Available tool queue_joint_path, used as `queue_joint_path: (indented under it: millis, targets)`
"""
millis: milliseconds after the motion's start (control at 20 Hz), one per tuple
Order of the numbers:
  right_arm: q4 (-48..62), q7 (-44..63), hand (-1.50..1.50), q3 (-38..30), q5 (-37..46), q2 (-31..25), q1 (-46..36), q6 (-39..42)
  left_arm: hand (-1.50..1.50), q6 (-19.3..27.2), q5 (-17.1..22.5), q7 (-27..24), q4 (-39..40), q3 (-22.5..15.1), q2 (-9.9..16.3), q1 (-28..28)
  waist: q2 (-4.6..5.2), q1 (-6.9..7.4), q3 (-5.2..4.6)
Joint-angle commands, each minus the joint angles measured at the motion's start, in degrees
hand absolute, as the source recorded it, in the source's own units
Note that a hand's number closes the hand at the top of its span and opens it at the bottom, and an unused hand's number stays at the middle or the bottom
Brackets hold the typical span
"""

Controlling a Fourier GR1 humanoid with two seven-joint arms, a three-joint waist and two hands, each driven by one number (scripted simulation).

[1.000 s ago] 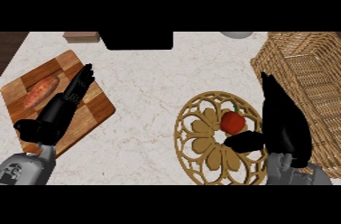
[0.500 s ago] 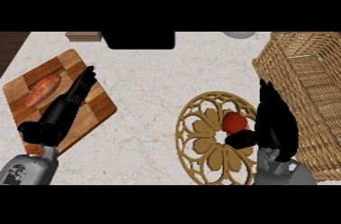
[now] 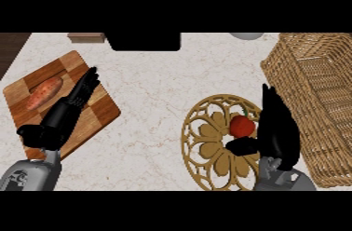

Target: Pick the bell pepper from the placemat and place it in the basket

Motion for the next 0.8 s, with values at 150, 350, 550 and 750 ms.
queue_joint_path:
  millis: [150, 350, 550, 750]
  targets:
    - [0.64, 2.97, -1.5, 2.2, 3.38, 1.49, 2.89, 0.15, 0.0, -2.04, -2.39, -1.96, 2.05, 1.41, -2.29, -0.1, 0.01, -0.06, 0.0]
    - [3.06, 5.74, -1.5, 0.08, 1.48, 1.51, -2.05, 3.97, 0.0, -4.32, -1.09, 1.13, -2.68, 3.91, -0.05, 1.55, -0.02, 0.22, 0.0]
    - [3.51, 4.65, -1.5, -0.57, 1.88, 1.51, -1.65, 4.34, 0.0, -6.92, -0.58, -2.1, 1.67, 6.14, -0.79, 0.3, 0.01, 0.03, 0.0]
    - [8.32, -0.78, -1.5, -3.11, 1.4, 0.57, -0.7, 1.35, 0.0, -3.4, -5.17, -1.07, -1.18, 3.33, -4.66, 1.49, 0.0, 0.04, 0.01]
